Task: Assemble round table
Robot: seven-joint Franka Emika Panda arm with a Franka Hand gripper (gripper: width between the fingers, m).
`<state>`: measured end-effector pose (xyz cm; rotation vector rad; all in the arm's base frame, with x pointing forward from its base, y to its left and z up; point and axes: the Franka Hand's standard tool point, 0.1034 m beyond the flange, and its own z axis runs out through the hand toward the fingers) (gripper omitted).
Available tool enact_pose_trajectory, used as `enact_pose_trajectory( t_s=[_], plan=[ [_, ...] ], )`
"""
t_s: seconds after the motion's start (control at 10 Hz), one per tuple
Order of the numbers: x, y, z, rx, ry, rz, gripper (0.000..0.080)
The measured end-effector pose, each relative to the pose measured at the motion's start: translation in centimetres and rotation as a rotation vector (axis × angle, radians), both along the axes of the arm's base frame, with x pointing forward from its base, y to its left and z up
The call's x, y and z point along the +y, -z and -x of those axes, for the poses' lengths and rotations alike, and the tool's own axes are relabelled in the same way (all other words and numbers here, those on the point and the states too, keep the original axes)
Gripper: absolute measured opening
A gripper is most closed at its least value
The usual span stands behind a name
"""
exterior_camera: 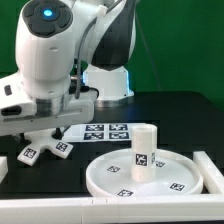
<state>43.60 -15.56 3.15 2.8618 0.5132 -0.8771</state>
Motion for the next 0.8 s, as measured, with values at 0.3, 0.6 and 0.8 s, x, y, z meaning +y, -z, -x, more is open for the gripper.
enact_pose_trajectory(
  t_s=[0.3, 0.6, 0.8],
  plan=[
    [0.04, 0.69, 0.68, 0.011, -0.002, 0.001, 0.0649],
    [0.01, 0.76, 0.71, 0.01, -0.002, 0.002, 0.0649],
    [0.01, 0.76, 0.7, 0.01, -0.002, 0.002, 0.0521]
  ],
)
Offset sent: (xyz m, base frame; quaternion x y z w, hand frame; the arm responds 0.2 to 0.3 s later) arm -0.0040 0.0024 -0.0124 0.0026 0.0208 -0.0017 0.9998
